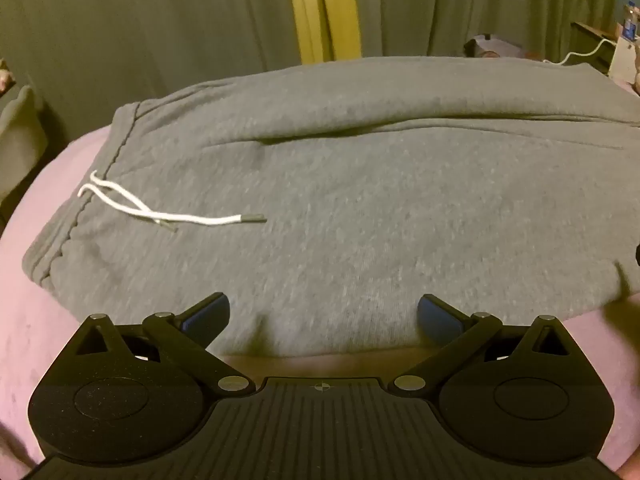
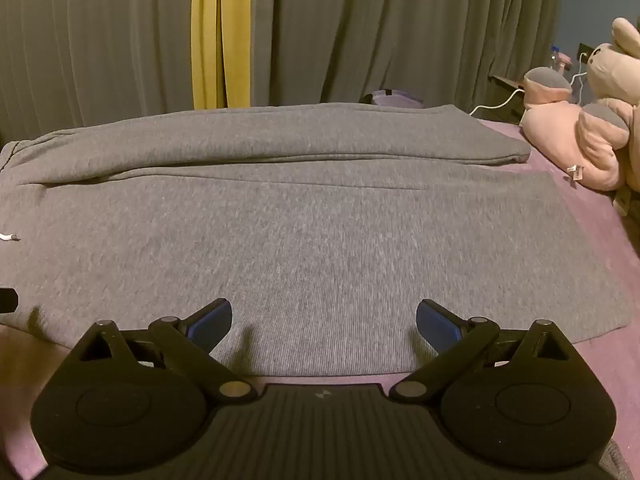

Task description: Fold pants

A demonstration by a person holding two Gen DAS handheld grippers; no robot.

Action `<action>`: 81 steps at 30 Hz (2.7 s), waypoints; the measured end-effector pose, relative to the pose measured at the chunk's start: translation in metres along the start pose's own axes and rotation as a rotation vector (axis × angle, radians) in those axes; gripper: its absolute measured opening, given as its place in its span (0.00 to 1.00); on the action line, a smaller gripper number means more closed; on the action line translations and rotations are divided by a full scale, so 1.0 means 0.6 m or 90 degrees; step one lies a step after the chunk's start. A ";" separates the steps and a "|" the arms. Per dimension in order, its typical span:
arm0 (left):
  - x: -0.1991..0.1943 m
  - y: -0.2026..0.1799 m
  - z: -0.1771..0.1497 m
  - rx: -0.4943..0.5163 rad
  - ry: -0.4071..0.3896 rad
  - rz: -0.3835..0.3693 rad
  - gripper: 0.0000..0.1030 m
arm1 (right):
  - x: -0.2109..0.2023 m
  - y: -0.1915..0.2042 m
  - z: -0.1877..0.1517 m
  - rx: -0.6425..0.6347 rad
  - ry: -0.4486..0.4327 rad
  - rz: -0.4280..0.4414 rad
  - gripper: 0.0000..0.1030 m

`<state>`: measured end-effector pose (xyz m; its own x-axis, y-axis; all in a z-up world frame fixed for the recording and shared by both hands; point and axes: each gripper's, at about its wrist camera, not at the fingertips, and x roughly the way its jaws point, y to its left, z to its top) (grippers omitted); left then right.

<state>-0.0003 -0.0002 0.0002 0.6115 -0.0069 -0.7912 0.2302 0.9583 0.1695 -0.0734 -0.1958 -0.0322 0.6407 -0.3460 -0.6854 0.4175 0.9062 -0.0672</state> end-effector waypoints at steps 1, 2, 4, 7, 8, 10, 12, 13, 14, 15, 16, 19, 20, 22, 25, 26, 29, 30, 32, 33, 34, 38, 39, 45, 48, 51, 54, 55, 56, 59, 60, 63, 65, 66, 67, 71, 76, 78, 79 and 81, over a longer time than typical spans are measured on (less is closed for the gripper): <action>0.000 -0.001 0.000 0.002 -0.002 -0.001 1.00 | 0.000 0.000 0.000 0.000 -0.001 0.000 0.96; 0.000 -0.002 0.000 0.005 -0.004 -0.001 1.00 | 0.000 0.000 0.000 0.000 0.000 0.000 0.96; 0.000 -0.003 0.001 0.007 -0.008 -0.004 1.00 | 0.000 0.000 0.000 0.001 -0.001 0.000 0.96; 0.000 -0.006 0.002 0.010 -0.011 -0.007 1.00 | 0.000 0.000 -0.001 0.001 -0.001 0.000 0.96; 0.000 -0.007 0.002 0.011 -0.012 -0.008 1.00 | 0.000 0.000 -0.001 0.001 -0.002 -0.001 0.96; 0.000 0.001 -0.002 -0.004 -0.001 0.001 1.00 | 0.000 0.000 -0.001 0.001 -0.002 -0.001 0.96; -0.001 0.002 -0.002 -0.005 -0.001 -0.001 1.00 | 0.000 0.000 -0.001 0.001 -0.002 -0.001 0.96; -0.002 0.002 -0.002 -0.005 -0.001 0.000 1.00 | -0.001 0.000 -0.001 0.000 -0.001 -0.001 0.96; -0.002 0.001 -0.002 -0.005 -0.001 0.000 1.00 | -0.003 -0.002 -0.002 0.000 -0.001 -0.001 0.96; -0.002 0.001 -0.002 -0.006 -0.001 0.000 1.00 | -0.004 -0.003 -0.002 -0.001 -0.001 -0.001 0.96; -0.001 0.006 -0.001 -0.008 -0.001 -0.002 1.00 | -0.004 -0.003 -0.002 -0.001 -0.001 -0.001 0.96; 0.002 0.009 -0.002 -0.016 0.000 -0.002 1.00 | 0.001 -0.001 -0.001 -0.002 -0.001 -0.002 0.96; 0.002 0.009 -0.002 -0.017 0.000 -0.002 1.00 | 0.001 -0.001 0.000 -0.001 -0.001 -0.002 0.96; 0.002 0.008 -0.002 -0.017 0.000 -0.001 1.00 | 0.001 -0.001 0.000 -0.001 -0.001 -0.002 0.96; 0.002 0.008 -0.002 -0.017 0.000 -0.001 1.00 | 0.001 -0.001 0.000 -0.001 -0.001 -0.003 0.96; 0.002 0.008 -0.002 -0.017 0.000 -0.001 1.00 | 0.001 -0.001 0.000 -0.001 0.000 -0.003 0.96; 0.002 0.007 -0.002 -0.018 0.001 -0.001 1.00 | 0.001 -0.001 0.000 -0.002 -0.001 -0.003 0.96; 0.002 0.007 -0.003 -0.019 0.001 -0.001 1.00 | 0.001 -0.001 0.000 -0.002 0.000 -0.002 0.96; 0.003 0.007 -0.003 -0.020 0.002 -0.002 1.00 | 0.001 -0.001 0.000 -0.002 0.000 -0.003 0.96; 0.003 0.006 -0.003 -0.021 0.002 -0.002 1.00 | 0.001 -0.001 0.000 -0.002 -0.001 -0.003 0.96; 0.003 0.006 -0.004 -0.022 0.002 -0.002 1.00 | 0.001 0.000 0.000 -0.002 -0.001 -0.003 0.96; 0.002 0.005 -0.004 -0.023 0.003 -0.002 1.00 | 0.001 0.000 0.001 -0.002 0.000 -0.003 0.96; 0.002 0.004 -0.004 -0.023 0.004 -0.003 1.00 | 0.001 -0.001 0.001 -0.001 -0.001 -0.003 0.96; 0.002 0.006 -0.004 -0.025 0.005 -0.004 1.00 | 0.003 -0.002 -0.002 0.002 0.000 -0.003 0.96; 0.002 0.007 -0.004 -0.026 0.006 -0.005 1.00 | 0.003 -0.002 -0.002 0.002 0.000 -0.003 0.96; 0.002 0.007 -0.004 -0.026 0.006 -0.005 1.00 | 0.003 -0.002 -0.002 0.002 0.001 -0.003 0.96; 0.002 0.008 -0.005 -0.028 0.006 -0.007 1.00 | 0.002 -0.002 -0.002 0.001 0.000 -0.003 0.96; 0.003 0.009 -0.005 -0.028 0.006 -0.007 1.00 | 0.002 -0.003 -0.002 0.001 0.000 -0.003 0.96; 0.003 0.009 -0.005 -0.029 0.006 -0.007 1.00 | 0.002 -0.002 -0.002 0.001 0.000 -0.004 0.96; 0.003 0.009 -0.005 -0.028 0.007 -0.008 1.00 | 0.002 -0.002 -0.002 0.001 0.001 -0.003 0.96; 0.003 0.009 -0.005 -0.029 0.007 -0.008 1.00 | 0.003 -0.002 -0.002 0.001 0.000 -0.004 0.96; 0.004 0.010 -0.004 -0.029 0.009 -0.008 1.00 | 0.003 -0.002 -0.002 0.001 0.001 -0.004 0.96; 0.004 0.011 -0.003 -0.030 0.011 -0.009 1.00 | 0.003 -0.002 -0.002 0.001 0.001 -0.004 0.96; 0.004 0.011 -0.003 -0.030 0.011 -0.009 1.00 | 0.003 -0.002 -0.003 0.001 0.001 -0.004 0.96; 0.004 0.011 -0.003 -0.030 0.011 -0.009 1.00 | 0.003 -0.003 -0.003 0.001 0.001 -0.004 0.96; 0.004 0.011 -0.003 -0.030 0.011 -0.009 1.00 | 0.003 -0.003 -0.003 0.001 0.001 -0.005 0.96; 0.004 0.011 -0.003 -0.030 0.012 -0.010 1.00 | 0.003 -0.003 -0.003 0.000 0.001 -0.005 0.96; 0.004 0.012 -0.003 -0.030 0.012 -0.011 1.00 | 0.004 -0.002 -0.002 0.000 0.002 -0.004 0.96; 0.004 0.011 -0.004 -0.030 0.013 -0.010 1.00 | 0.004 -0.002 -0.002 0.000 0.002 -0.005 0.96; 0.004 0.012 -0.004 -0.030 0.013 -0.011 1.00 | 0.004 -0.002 -0.002 0.000 0.002 -0.005 0.96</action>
<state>0.0011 0.0071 -0.0021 0.5919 -0.0179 -0.8058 0.2039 0.9705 0.1283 -0.0735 -0.1972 -0.0347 0.6357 -0.3524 -0.6868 0.4224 0.9035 -0.0727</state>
